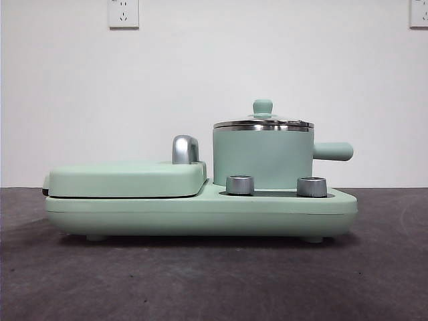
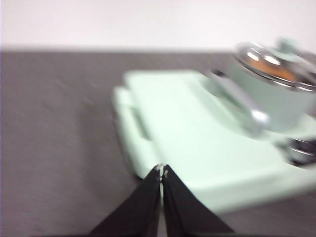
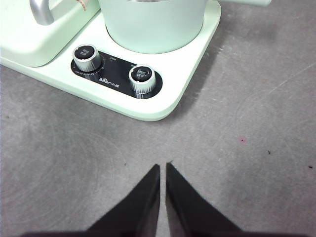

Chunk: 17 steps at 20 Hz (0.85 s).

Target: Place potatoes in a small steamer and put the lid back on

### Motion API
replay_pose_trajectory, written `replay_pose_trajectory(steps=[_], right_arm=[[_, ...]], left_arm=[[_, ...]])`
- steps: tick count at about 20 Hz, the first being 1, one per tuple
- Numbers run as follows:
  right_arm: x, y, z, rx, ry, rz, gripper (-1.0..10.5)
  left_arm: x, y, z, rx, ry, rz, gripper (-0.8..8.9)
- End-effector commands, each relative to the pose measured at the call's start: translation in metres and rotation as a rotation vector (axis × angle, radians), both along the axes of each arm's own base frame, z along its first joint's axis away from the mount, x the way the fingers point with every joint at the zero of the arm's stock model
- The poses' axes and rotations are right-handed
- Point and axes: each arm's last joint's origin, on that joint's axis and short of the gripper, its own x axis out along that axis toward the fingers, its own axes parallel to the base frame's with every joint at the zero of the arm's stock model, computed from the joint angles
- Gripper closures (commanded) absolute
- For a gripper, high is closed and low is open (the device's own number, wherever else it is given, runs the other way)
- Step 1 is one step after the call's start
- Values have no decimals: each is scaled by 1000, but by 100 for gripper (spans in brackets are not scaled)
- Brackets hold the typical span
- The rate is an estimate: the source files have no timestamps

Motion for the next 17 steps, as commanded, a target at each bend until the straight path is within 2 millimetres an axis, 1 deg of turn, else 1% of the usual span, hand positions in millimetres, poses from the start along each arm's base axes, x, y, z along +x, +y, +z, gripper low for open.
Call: replay_pose_trajectory(steps=[1, 2, 4, 7, 17], right_arm=[[0, 1, 3, 9, -13, 3, 931], [0, 1, 3, 9, -13, 3, 931], [0, 1, 3, 9, -13, 3, 931], [0, 1, 3, 9, -13, 3, 931], [2, 2, 6, 26, -47, 3, 931]], left_arm=[[-1, 8, -29, 58, -114, 122, 807], [-2, 12, -42, 63, -123, 184, 807], [-3, 17, -58, 71, -124, 264, 807], [-4, 21, -74, 76, -130, 320, 807], [-4, 22, -73, 75, -137, 333, 807]])
